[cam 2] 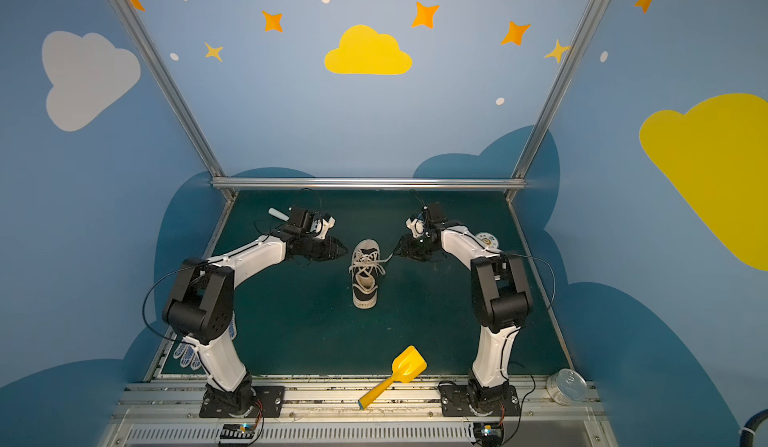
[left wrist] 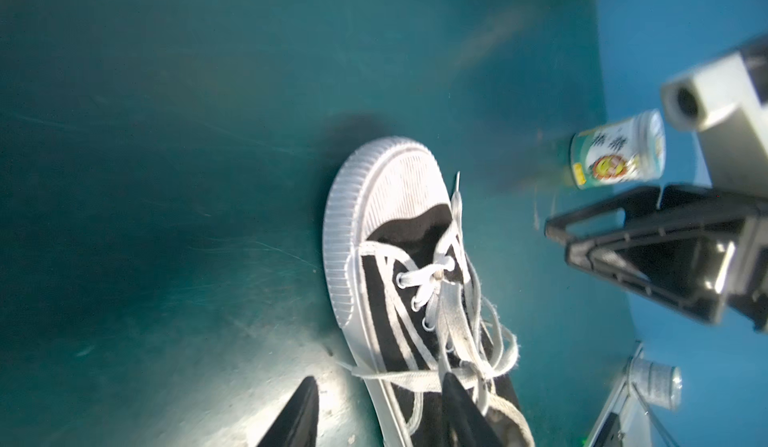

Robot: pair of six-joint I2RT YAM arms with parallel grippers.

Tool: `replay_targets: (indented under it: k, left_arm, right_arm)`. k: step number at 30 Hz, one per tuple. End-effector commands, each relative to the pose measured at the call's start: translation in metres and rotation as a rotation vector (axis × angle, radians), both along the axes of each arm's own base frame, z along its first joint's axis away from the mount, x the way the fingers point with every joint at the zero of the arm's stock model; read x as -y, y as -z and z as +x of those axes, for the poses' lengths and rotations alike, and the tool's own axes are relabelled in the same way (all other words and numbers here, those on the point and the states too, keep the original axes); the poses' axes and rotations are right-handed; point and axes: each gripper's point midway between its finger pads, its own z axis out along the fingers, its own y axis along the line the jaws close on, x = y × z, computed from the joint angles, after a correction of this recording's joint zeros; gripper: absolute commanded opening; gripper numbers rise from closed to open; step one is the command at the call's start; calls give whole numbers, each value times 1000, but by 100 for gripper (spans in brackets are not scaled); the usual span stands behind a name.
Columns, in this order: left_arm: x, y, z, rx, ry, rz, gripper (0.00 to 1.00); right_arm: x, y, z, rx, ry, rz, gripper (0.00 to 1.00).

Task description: Tie the shoes

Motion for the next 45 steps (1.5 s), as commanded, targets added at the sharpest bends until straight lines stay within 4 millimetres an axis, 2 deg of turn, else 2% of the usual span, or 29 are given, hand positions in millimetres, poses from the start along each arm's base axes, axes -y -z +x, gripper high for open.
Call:
replay_targets:
  k: [1, 4, 10, 17, 21, 24, 28, 33, 36, 40, 42, 45]
  left_arm:
    - [-10, -17, -3, 26, -20, -68, 49]
    - [-21, -14, -9, 17, -28, -54, 50]
    - [-28, -7, -23, 2, -27, -56, 51]
    - [-28, 1, -34, -16, -23, -71, 51]
    - [-28, 6, -38, -21, -24, -82, 51]
    - [-27, 8, -41, -22, -20, -89, 51]
    - [-24, 7, -42, -20, -8, -114, 51]
    - [-18, 5, -42, -17, 1, -135, 51]
    - [-14, 5, -43, -12, 7, -145, 51]
    - [-4, 4, -44, -7, 24, -177, 51]
    - [-1, 4, -43, -7, 21, -199, 51]
    - [8, 0, -41, 6, 33, -241, 51]
  right_arm:
    - [-36, -27, -20, 0, -102, 26, 55]
    - [-64, -31, -26, -23, -149, 59, 57]
    - [-107, -28, -30, -78, -211, 129, 62]
    - [-128, -9, -29, -141, -243, 154, 64]
    - [-139, -8, -28, -161, -270, 200, 65]
    - [-147, -16, -27, -154, -294, 258, 63]
    - [-152, -20, -26, -157, -308, 304, 56]
    - [-161, -31, -27, -169, -334, 388, 54]
    - [-164, -32, -27, -178, -339, 410, 49]
    - [-164, -31, -25, -181, -340, 425, 38]
    - [-163, -31, -24, -182, -340, 429, 27]
    - [-161, -31, -22, -181, -335, 429, 16]
